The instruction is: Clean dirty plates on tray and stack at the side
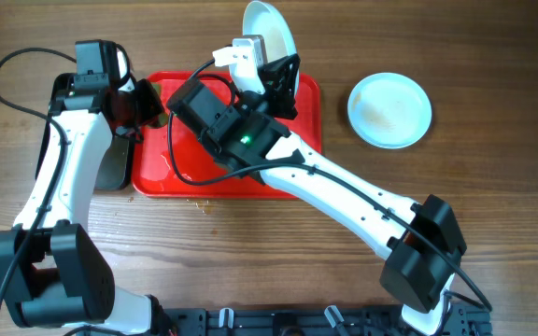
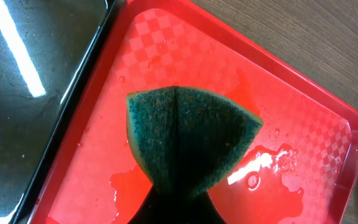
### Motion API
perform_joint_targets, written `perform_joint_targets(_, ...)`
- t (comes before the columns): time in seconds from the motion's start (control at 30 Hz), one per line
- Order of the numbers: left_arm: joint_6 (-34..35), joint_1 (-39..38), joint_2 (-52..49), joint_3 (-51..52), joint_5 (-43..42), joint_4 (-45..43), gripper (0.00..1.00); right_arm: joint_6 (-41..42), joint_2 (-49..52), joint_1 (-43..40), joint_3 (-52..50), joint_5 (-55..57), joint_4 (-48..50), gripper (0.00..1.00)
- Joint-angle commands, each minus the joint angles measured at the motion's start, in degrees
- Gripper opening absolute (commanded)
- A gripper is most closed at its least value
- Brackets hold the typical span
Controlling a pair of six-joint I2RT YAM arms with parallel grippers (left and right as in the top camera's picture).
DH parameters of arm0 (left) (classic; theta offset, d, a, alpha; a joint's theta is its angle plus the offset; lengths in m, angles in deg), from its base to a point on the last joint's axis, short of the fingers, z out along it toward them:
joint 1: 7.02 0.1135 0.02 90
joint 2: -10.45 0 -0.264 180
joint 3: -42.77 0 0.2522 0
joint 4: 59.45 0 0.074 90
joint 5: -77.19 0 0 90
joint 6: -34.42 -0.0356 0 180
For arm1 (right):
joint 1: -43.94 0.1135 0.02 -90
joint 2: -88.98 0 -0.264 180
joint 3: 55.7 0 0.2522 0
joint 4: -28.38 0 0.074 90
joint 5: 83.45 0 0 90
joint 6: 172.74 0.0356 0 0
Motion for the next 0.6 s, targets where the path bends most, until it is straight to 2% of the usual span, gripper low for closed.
perform_joint_targets(0.0, 0.31, 0.31, -0.61, 0.15, 0.57, -0.13, 0.04, 0.07, 0.02, 0.13, 0.35, 0.37, 0.31, 0.04)
perform_joint_targets(0.07, 0.31, 0.31, -0.61, 0.15, 0.55, -0.13, 0.04, -0.11, 0.02, -0.35, 0.35, -10.73, -0.09, 0.04)
perform_joint_targets(0.13, 0.31, 0.31, -0.61, 0.15, 0.55, -0.13, 0.04, 0.68, 0.02, -2.84, 0.26, -36.24, -2.84, 0.04)
perform_joint_targets(0.17, 0.31, 0.31, -0.61, 0.15, 0.55, -0.11, 0.04, 6.84, 0.04, -6.05, -0.61, -52.35, -4.59, 0.04)
perform_joint_targets(0.27, 0.31, 0.31, -0.61, 0.15, 0.55, -0.04, 0.04, 16.02, 0.96, -13.44, -5.92, -71.47, -4.68, 0.04)
perform_joint_targets(0.33, 0.31, 0.31, -0.61, 0.15, 0.55, -0.09, 0.04, 18.73, 3.41, -16.87, -9.6, -80.19, -3.58, 0.04)
perform_joint_targets(0.47, 0.31, 0.31, -0.61, 0.15, 0.55, -0.09, 0.04, 22.4, 9.22, -18.21, -14.49, -93.64, 3.61, 0.04)
perform_joint_targets(0.5, 0.31, 0.31, -0.61, 0.15, 0.55, -0.09, 0.04, 22.4, 9.38, -18.18, -14.49, -94.49, 4.35, 0.15)
perform_joint_targets(0.53, 0.33, 0.31, -0.61, 0.15, 0.55, -0.09, 0.04, 20.31, 9.4, -18.21, -14.49, -92.08, 5.66, 0.45)
perform_joint_targets(0.57, 0.31, 0.31, -0.61, 0.15, 0.55, -0.15, 0.04, 17.2, 9.4, -18.38, -14.47, -91.56, 8.11, 0.51)
